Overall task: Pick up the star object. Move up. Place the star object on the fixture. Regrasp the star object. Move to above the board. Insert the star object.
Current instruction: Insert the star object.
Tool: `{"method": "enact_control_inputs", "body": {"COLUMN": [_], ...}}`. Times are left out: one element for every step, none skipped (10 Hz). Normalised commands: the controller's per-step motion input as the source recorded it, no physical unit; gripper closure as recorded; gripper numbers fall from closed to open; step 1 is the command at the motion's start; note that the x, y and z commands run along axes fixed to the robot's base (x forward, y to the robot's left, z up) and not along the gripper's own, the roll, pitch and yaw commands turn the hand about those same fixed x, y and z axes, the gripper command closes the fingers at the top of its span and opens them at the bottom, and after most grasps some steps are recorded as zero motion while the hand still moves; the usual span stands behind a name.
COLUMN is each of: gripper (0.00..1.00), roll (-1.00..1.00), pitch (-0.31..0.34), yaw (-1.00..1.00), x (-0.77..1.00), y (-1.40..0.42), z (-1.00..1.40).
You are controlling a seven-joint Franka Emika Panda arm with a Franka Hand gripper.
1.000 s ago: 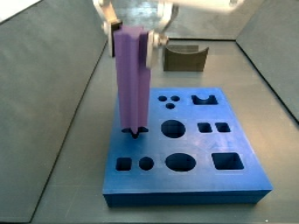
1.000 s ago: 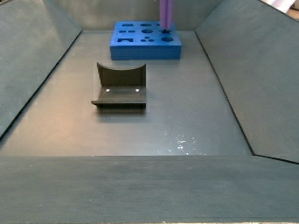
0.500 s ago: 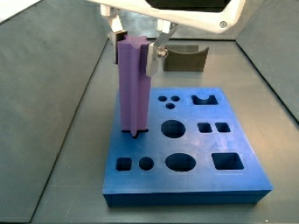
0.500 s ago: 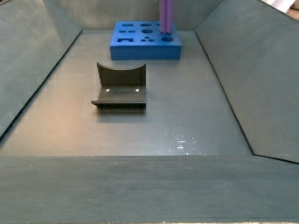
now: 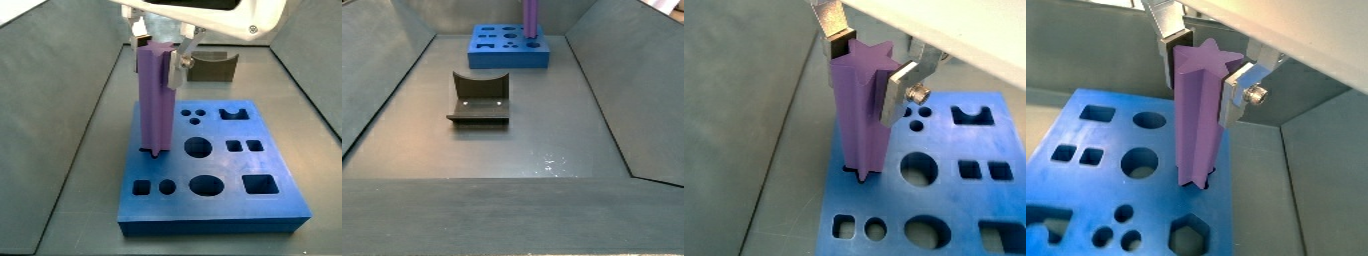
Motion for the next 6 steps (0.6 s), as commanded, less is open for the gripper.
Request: {"method": "enact_control_inputs", "body": {"gripper": [1.0,1.0,1.0,1.0,1.0,1.0], "roll": [-0.07,0.0,0.07,0.1,0.12,0.13], "pitch": [0.051,0.036,0.0,-0.009,-0.021,-0.004], "yaw": [-0.25,0.0,0.38,0.57,0.69,0.73], "x": [-0.05,-0.05,0.0,0.0,0.0,0.0], "y": [-0.07,0.0,0.0,0.0,0.0,0.0], "z": [-0.45,-0.4,-0.37,-0.34,-0.35,-0.34]}}
